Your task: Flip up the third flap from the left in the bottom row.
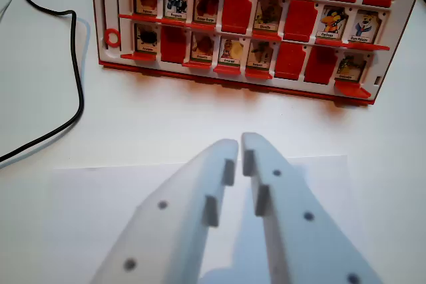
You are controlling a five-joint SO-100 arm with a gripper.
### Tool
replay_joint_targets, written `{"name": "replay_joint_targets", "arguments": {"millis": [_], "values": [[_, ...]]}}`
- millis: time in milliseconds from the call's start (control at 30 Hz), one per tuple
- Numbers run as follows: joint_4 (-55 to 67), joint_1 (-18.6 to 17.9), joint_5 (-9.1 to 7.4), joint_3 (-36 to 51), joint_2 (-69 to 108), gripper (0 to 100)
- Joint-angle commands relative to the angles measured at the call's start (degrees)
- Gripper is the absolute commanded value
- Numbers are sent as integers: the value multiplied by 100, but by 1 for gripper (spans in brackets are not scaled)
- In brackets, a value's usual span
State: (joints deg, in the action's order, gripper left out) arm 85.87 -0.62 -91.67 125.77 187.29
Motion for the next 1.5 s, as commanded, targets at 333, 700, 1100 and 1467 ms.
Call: {"name": "replay_joint_targets", "arguments": {"millis": [333,700,1100,1467], "values": [[-26,-246,141,-26,18,0],[79,-237,149,-185,18,0],[193,-237,167,-290,18,0],[255,-237,141,-439,18,0]]}}
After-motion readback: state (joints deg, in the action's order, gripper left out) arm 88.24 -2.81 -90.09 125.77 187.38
